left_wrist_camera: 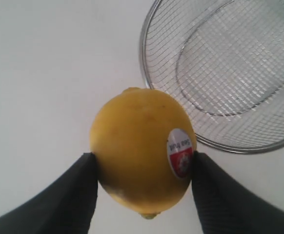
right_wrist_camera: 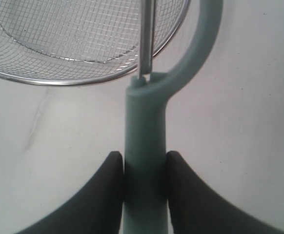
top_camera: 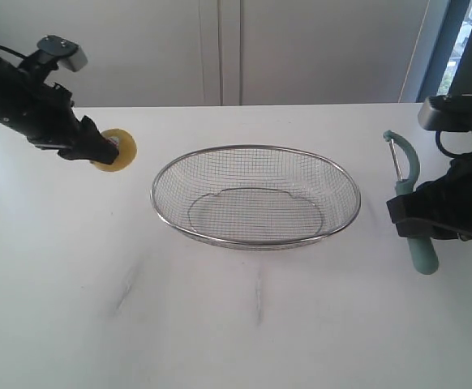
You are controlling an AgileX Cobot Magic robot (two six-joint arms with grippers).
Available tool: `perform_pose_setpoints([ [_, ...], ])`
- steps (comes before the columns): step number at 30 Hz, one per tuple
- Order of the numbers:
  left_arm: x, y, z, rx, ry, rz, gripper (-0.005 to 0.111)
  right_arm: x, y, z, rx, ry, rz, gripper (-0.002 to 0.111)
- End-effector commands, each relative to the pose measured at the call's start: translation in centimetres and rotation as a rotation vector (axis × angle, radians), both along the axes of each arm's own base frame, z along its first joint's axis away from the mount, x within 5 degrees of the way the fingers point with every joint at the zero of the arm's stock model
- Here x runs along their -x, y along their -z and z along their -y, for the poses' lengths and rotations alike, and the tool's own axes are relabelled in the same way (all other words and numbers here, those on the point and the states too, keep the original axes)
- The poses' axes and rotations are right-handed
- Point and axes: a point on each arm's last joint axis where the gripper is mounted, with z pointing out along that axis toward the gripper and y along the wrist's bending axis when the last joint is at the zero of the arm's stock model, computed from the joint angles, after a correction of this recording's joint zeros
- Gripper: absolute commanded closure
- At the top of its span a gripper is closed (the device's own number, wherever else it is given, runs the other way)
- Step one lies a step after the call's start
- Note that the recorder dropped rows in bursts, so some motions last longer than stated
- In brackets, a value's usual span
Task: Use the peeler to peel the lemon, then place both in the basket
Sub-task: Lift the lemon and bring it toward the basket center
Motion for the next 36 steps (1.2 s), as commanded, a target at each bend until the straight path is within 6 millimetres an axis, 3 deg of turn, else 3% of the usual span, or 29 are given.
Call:
perform_pose_setpoints([
  [1,3.2,-1.6,-0.6,0.143,0.087,0.074,0.106,0.0,-0.4,0.0,0.002,-0.004,0.026,0.108],
  [9,8.5,-3.0,0.1,0.493,0.296,0.178,0.106,-0.1,-0.4,0.0,0.003,-0.003,0.028,0.108],
  [16,11.7,-3.7,0.6,0.766,0.399,0.337,0.107,-0.1,-0.4,0.0,0.003,-0.002,0.029,0.108],
  [20,13.2,-2.8,0.3,0.813,0.341,0.42,0.107,-0.1,-0.4,0.0,0.003,-0.002,0.029,0.108],
  [24,15.4,-2.0,0.3,0.804,0.393,0.476,0.107,-0.1,-0.4,0.0,0.003,-0.002,0.029,0.108],
  [36,21.3,-0.9,0.0,0.788,0.407,0.511,0.107,-0.1,-0.5,0.0,0.003,-0.001,0.031,0.108],
])
